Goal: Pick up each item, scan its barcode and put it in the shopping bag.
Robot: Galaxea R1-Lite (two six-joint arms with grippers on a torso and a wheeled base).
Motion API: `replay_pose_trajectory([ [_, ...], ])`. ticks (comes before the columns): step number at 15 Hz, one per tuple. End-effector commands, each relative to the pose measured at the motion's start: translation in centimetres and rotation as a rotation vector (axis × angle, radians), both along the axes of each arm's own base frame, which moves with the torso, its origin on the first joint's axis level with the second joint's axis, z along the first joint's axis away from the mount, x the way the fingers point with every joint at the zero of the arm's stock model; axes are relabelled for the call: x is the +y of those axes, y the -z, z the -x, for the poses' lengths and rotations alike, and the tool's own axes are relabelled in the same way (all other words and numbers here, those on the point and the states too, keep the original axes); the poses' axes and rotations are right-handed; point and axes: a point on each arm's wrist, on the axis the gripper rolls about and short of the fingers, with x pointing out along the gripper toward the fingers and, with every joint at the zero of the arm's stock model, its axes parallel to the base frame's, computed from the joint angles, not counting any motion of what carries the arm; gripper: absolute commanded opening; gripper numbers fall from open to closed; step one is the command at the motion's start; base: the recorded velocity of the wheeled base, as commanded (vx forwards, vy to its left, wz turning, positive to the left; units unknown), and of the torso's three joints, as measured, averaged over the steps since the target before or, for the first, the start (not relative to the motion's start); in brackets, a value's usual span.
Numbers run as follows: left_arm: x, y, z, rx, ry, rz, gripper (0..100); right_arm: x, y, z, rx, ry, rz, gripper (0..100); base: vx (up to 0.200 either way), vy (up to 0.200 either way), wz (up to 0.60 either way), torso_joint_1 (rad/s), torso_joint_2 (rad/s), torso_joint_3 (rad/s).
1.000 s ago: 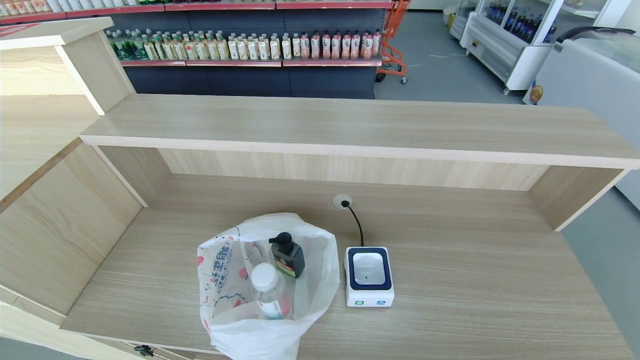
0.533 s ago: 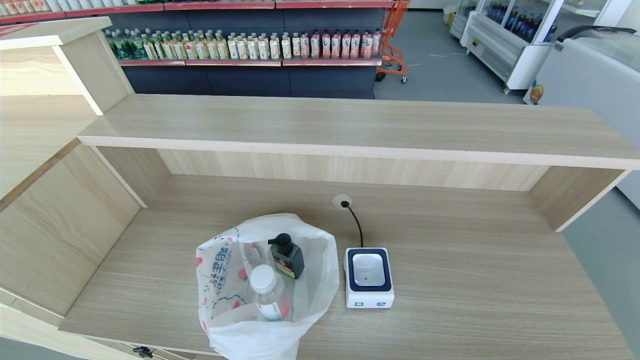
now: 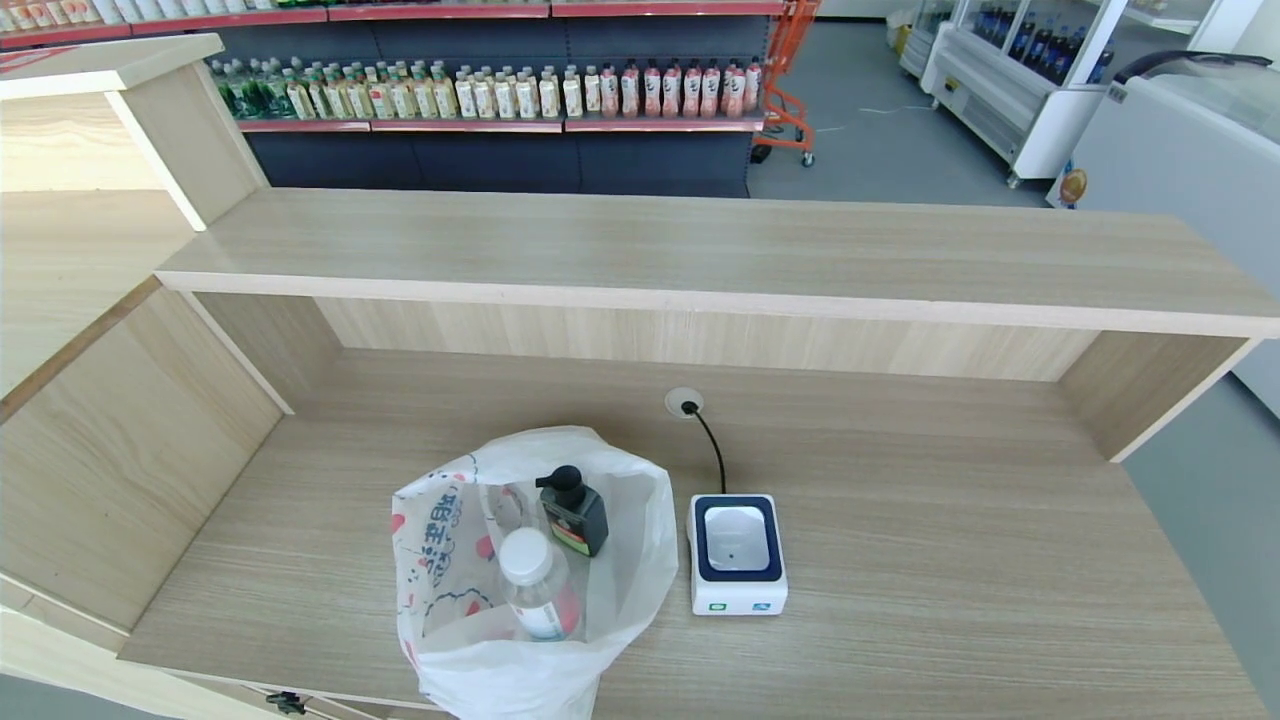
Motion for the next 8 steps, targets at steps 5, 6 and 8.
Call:
replay_pose_trajectory([
  [5, 0.00, 0.00, 0.00, -0.001, 0.000, 0.000, 100, -0.01, -0.03, -0.03, 0.005, 0.003, -0.017, 100, 0.000, 0.000, 0.00, 0.000, 0.00, 0.000],
  [6, 0.00, 0.00, 0.00, -0.001, 0.001, 0.000, 100, -0.01, 0.01, -0.03, 0.009, 0.005, -0.034, 100, 0.000, 0.000, 0.00, 0.000, 0.00, 0.000],
  [8, 0.00, 0.00, 0.00, -0.001, 0.000, 0.000, 100, -0.01, 0.01, -0.04, 0.011, 0.009, -0.051, 100, 0.000, 0.000, 0.00, 0.000, 0.00, 0.000],
])
